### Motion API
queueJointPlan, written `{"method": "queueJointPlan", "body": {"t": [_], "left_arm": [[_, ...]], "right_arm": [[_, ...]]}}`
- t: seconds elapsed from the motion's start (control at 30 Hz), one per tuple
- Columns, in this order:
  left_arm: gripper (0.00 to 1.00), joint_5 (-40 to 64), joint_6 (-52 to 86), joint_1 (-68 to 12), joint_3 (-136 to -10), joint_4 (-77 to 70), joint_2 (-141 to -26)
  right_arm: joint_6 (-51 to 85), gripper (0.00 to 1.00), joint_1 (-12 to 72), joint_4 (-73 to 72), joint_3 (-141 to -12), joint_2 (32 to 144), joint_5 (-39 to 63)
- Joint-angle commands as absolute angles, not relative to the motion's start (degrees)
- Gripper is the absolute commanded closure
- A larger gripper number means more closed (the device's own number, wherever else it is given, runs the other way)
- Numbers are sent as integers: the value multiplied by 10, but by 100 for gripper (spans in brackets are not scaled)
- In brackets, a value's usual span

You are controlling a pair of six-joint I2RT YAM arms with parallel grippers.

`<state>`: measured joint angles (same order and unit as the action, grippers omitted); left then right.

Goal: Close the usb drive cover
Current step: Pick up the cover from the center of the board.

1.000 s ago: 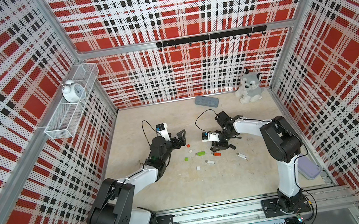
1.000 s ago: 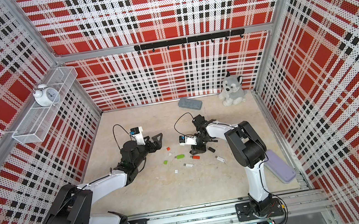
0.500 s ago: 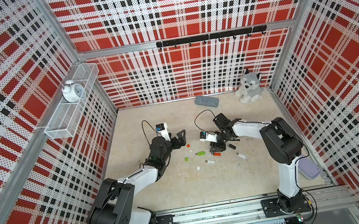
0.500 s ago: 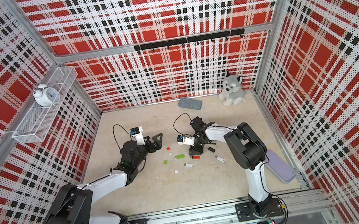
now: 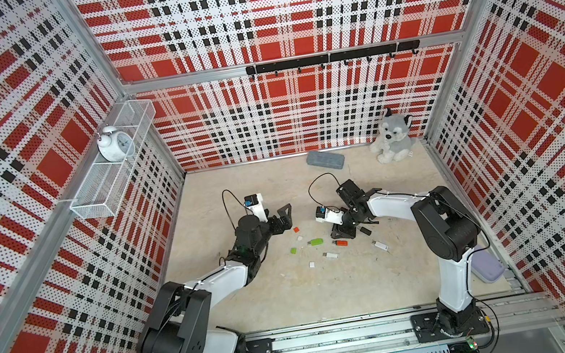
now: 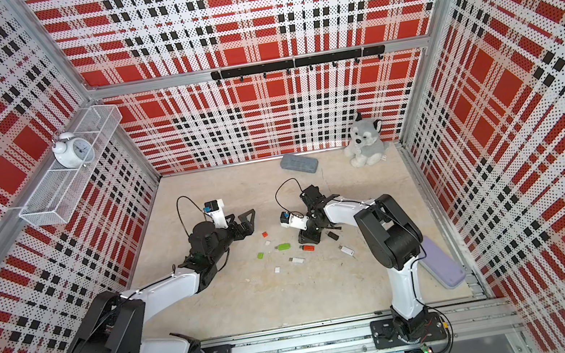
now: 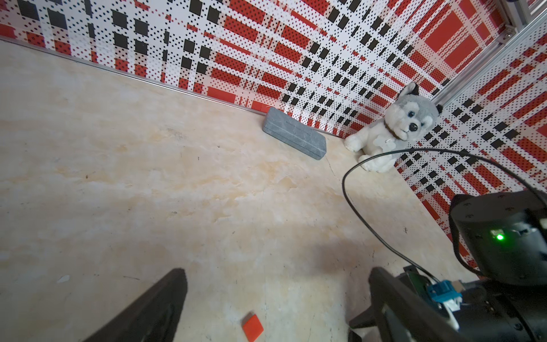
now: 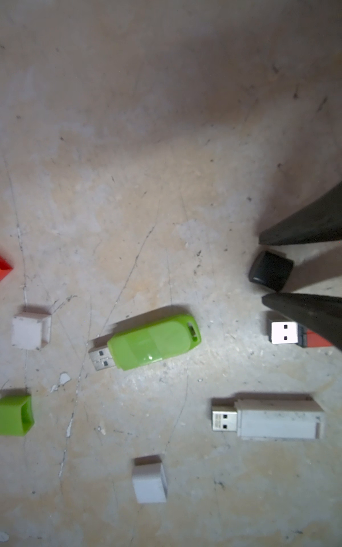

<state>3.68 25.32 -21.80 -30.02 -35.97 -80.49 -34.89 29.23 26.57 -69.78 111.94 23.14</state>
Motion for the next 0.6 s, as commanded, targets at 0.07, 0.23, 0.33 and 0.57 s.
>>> {"method": "queueJointPlan", "body": {"t": [0.07, 0.23, 0.33, 0.57], "left_arm": [[2, 44, 253, -214, -301, -372, -799], [2, 44, 254, -214, -299, -371, -796], [2, 44, 254, -214, -300, -371, -797], [2, 45, 255, -214, -301, -370, -800]], "right_arm": [[-351, 71, 295, 286, -691, 1119, 225], [-345, 67, 295, 287, -695, 1125, 218], [-348, 67, 295, 292, -700, 1130, 220], [-347, 71, 295, 294, -700, 1136, 217]]}}
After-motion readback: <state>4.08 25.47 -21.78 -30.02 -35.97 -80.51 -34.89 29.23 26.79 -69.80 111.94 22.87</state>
